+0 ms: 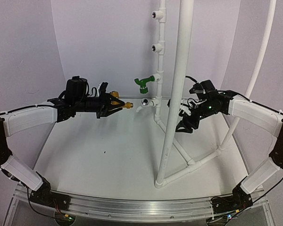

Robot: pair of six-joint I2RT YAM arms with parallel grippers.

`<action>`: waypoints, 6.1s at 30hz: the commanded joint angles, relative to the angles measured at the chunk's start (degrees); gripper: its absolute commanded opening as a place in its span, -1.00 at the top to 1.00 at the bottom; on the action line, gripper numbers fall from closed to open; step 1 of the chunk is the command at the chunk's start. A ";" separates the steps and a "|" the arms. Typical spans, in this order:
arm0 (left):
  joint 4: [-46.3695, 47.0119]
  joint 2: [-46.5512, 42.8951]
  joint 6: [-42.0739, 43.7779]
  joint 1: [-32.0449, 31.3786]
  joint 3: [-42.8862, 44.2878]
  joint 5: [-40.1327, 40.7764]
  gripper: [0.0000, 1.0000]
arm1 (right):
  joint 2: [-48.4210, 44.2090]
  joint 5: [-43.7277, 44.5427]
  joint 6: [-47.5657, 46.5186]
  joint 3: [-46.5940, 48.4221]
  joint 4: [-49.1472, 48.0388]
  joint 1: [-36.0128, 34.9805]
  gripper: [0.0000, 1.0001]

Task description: Install the water faucets

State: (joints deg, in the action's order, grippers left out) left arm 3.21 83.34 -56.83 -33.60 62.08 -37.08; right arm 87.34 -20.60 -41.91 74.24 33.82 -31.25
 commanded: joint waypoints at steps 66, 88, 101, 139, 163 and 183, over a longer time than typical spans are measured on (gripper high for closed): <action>-11.17 -7.61 8.38 3.45 8.38 14.08 1.00 | 27.76 2.52 45.67 43.88 -35.90 6.38 1.00; -7.19 7.78 1.57 3.10 34.36 -0.13 1.00 | 12.21 -0.39 49.64 23.38 -38.26 1.87 1.00; 7.09 17.13 -11.74 2.56 41.33 -1.92 1.00 | 10.41 -0.64 43.39 26.35 -35.11 1.77 -0.36; -5.85 8.67 -9.82 3.98 42.10 1.47 1.00 | 21.49 16.01 59.80 37.43 -41.68 -10.50 1.00; -8.82 13.76 -11.90 3.97 46.50 1.00 1.00 | 25.69 9.83 61.22 42.14 -42.77 -11.47 1.00; -2.62 15.33 -19.81 5.50 42.94 -0.90 1.00 | 25.61 5.54 59.72 41.37 -44.59 -11.46 1.00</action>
State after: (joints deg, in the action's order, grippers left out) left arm -5.61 98.33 -73.77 -28.64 105.19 -36.50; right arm 114.43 -5.14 4.78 112.53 -3.00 -40.16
